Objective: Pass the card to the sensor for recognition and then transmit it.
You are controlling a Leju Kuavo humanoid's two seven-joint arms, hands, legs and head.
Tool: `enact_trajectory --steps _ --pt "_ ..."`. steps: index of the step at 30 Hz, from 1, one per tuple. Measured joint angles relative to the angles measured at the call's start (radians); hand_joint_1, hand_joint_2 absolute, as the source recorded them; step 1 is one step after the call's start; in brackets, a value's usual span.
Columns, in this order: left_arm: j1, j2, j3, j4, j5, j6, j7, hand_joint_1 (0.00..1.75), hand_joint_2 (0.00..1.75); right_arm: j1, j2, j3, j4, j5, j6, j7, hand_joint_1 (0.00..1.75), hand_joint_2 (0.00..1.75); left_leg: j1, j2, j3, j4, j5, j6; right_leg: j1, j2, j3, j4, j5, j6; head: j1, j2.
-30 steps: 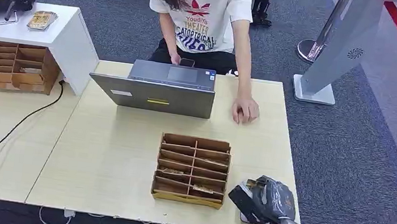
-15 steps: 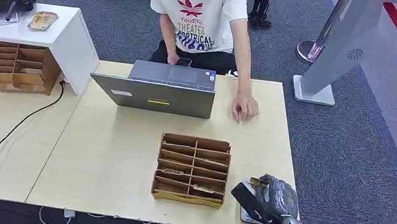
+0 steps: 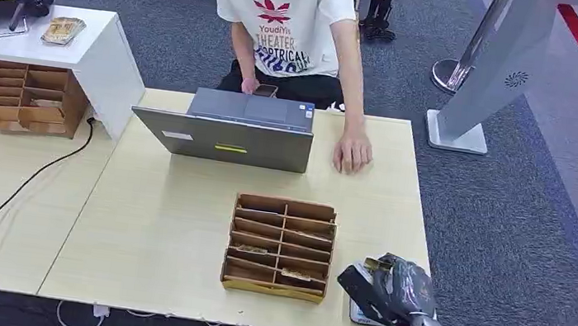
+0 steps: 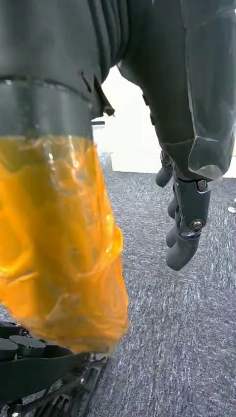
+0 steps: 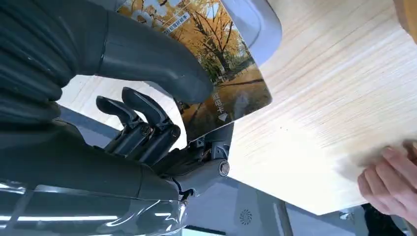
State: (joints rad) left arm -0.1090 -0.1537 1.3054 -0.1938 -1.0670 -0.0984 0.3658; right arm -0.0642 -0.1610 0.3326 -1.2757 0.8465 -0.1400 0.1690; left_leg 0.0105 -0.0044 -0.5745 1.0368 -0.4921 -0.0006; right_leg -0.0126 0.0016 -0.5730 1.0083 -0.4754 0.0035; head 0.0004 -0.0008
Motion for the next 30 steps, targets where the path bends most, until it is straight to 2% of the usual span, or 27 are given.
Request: enact_trajectory --steps 30 --pt "0.000 0.000 0.000 0.000 0.005 0.002 0.000 0.00 0.00 0.000 0.000 -0.015 0.000 0.012 0.005 0.011 1.75 1.75 0.000 0.000 0.001 0.000 0.000 0.000 0.000 0.000 0.001 0.000 0.000 0.000 0.000 0.000"
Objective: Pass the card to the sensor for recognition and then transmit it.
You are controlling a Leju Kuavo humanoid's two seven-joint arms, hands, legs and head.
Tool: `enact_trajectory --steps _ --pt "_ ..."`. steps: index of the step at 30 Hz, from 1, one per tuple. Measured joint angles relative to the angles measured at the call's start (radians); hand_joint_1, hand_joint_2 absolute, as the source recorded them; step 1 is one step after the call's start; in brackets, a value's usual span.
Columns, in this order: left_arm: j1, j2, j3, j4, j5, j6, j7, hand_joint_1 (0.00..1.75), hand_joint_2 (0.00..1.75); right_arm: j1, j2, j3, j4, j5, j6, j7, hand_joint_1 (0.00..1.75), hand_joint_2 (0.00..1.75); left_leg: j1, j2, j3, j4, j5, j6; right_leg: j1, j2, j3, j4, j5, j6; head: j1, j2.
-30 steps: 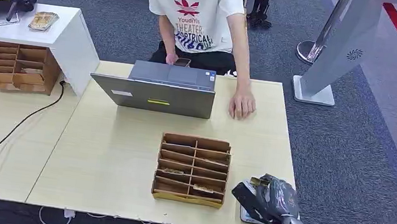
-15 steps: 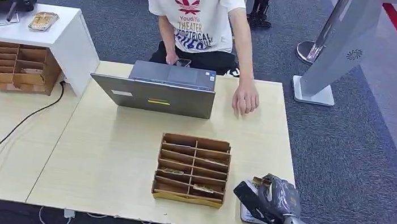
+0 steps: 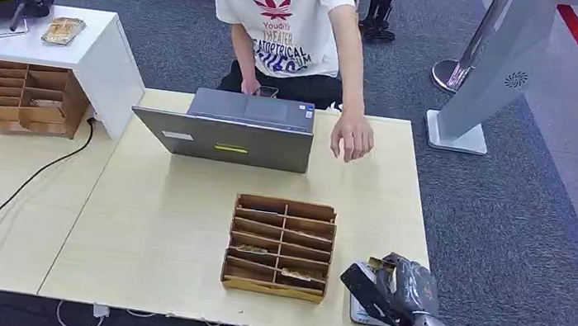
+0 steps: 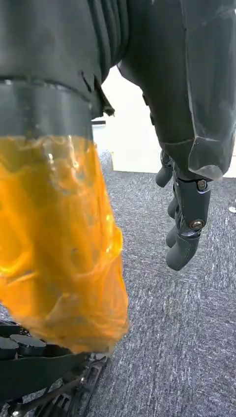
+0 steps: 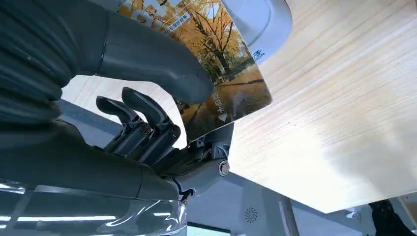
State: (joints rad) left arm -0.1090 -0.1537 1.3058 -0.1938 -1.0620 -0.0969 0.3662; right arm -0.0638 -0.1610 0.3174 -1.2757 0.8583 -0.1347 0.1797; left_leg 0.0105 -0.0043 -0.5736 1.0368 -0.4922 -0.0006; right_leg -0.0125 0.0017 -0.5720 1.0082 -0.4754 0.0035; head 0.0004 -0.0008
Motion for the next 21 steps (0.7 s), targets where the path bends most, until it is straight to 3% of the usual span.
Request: enact_trajectory --steps 21 --pt "0.000 0.000 0.000 0.000 0.000 0.000 0.000 0.00 0.00 0.000 0.000 0.000 0.000 0.000 0.000 0.000 1.75 1.75 0.000 0.000 0.000 0.000 0.000 0.000 0.000 0.000 0.000 0.000 0.000 0.000 0.000 0.000"
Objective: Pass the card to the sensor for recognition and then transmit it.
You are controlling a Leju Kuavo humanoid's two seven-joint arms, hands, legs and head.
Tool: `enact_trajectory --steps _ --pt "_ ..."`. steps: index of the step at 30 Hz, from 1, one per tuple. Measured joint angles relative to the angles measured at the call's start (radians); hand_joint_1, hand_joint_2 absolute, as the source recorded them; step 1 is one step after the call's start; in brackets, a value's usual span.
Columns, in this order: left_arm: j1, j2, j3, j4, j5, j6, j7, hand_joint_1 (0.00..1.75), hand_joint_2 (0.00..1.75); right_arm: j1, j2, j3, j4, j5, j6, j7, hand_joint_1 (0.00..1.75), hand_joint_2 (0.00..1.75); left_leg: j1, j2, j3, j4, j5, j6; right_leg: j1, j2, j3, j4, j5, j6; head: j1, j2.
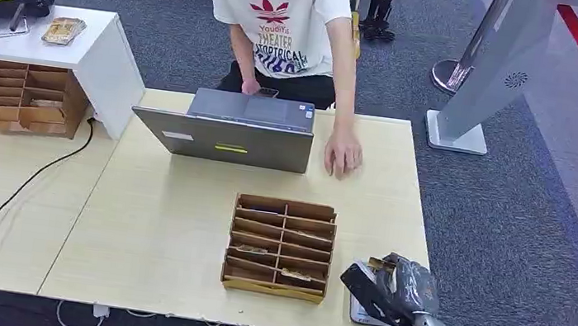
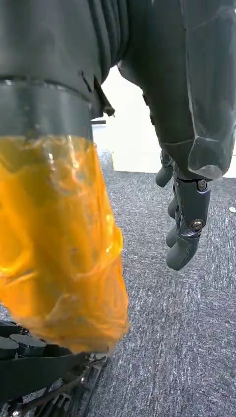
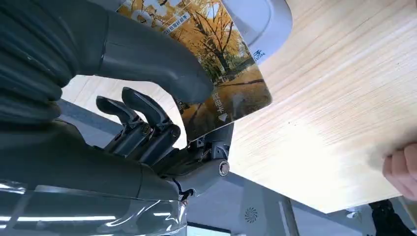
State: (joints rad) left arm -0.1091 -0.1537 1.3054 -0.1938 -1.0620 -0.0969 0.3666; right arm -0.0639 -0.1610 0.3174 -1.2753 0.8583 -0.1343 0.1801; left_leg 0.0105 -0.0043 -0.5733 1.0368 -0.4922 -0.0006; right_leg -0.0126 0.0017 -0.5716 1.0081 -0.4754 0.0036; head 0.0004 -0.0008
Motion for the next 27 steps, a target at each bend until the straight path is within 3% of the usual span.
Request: enact_trajectory --steps 27 --pt "0.000 0.000 0.000 0.000 -0.003 -0.002 0.002 0.00 0.00 -0.012 0.000 0.000 0.011 0.010 0.012 0.000 1.75 1.75 0.000 0.000 0.002 0.000 0.000 0.000 0.000 0.000 0.002 0.000 0.000 0.000 0.000 0.000"
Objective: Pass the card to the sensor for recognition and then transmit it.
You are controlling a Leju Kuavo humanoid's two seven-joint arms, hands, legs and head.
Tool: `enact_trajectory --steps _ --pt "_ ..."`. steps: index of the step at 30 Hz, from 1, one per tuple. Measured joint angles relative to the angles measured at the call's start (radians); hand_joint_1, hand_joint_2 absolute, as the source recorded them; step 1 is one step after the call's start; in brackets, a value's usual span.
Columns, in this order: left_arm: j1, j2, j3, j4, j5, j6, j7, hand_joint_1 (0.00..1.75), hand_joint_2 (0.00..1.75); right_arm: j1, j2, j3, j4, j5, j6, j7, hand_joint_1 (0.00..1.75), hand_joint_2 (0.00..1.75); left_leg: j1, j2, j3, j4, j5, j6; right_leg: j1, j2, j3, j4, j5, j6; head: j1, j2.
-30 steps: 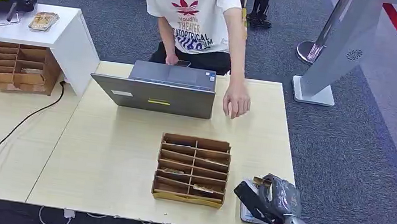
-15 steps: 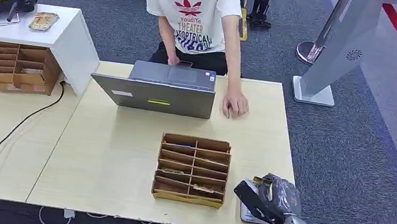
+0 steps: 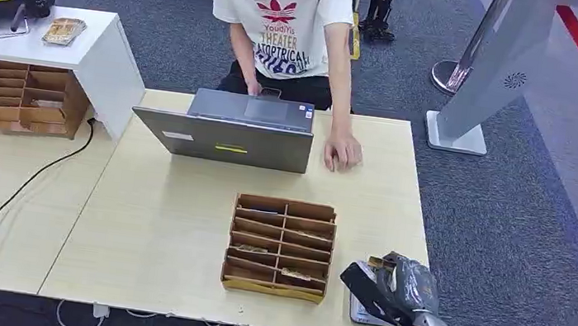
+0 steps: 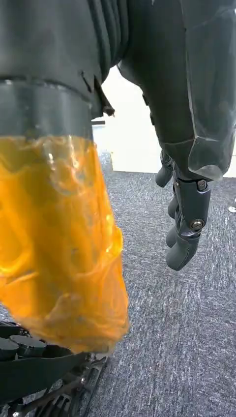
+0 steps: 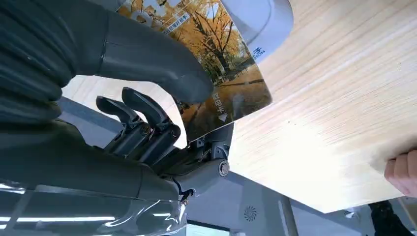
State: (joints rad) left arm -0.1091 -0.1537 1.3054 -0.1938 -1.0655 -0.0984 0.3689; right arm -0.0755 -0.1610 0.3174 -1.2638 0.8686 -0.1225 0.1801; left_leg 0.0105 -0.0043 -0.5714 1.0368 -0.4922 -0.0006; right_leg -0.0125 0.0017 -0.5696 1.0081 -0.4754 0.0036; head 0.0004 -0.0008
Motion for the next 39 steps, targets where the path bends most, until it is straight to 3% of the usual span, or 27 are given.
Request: enact_trajectory --steps 39 --pt "0.000 0.000 0.000 0.000 0.003 0.001 0.009 0.00 0.00 0.000 0.000 0.000 0.004 0.002 0.002 0.000 1.75 1.75 0.000 0.000 0.001 0.000 0.000 0.001 0.000 0.000 0.001 0.000 0.000 0.000 0.000 0.000"
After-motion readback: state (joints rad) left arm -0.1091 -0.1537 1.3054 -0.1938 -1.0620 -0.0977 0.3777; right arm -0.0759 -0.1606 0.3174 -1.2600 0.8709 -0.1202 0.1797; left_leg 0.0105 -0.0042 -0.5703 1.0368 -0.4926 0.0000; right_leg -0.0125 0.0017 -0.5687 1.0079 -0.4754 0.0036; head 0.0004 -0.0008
